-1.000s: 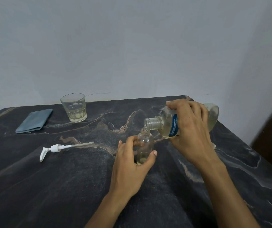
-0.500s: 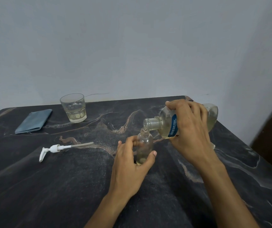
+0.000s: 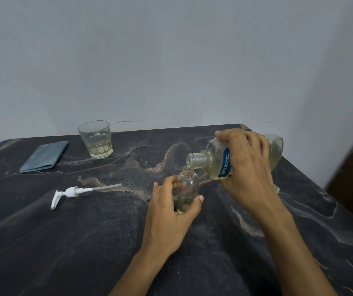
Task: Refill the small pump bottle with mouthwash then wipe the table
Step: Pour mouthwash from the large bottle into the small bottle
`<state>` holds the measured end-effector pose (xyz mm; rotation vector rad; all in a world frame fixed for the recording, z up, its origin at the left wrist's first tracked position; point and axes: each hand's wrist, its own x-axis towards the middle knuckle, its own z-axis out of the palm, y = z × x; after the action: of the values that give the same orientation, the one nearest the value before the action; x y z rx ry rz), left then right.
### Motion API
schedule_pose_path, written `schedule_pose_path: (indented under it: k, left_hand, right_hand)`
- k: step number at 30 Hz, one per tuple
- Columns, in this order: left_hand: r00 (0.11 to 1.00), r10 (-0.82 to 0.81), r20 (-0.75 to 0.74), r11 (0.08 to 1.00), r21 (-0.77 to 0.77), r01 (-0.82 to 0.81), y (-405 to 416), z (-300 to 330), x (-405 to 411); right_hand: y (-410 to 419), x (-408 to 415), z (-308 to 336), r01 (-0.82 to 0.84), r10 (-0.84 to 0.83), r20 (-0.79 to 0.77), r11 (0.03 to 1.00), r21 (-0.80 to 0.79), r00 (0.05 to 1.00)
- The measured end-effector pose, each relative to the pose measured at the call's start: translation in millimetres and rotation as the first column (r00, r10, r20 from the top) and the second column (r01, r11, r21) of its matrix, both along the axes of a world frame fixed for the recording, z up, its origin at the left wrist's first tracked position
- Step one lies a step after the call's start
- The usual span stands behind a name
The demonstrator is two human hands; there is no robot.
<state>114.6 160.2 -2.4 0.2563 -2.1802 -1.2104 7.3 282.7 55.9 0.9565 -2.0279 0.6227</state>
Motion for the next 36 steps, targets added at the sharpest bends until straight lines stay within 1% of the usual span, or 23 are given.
schedule_pose_path:
  k: [3, 10, 36]
  left_hand:
    - [1.0, -0.003, 0.01, 1.0, -0.007, 0.003, 0.4, 1.0, 0.7]
    - [1.0, -0.004, 0.014, 1.0, -0.013, 0.004, 0.2, 2.0, 0.5]
    - [1.0, -0.021, 0.01, 1.0, -0.007, 0.021, -1.2, -1.1, -1.4]
  right_hand:
    - [-0.3, 1.6, 0.4, 0.01, -0.01, -0.014, 1.0, -0.01, 1.0]
    - [1.3, 0.4, 1.5, -0.006, 0.006, 0.031, 1.0, 0.012, 0.999]
    - [1.0, -1.1, -1.0, 0.008, -0.008, 0.017, 1.0, -0.002, 1.0]
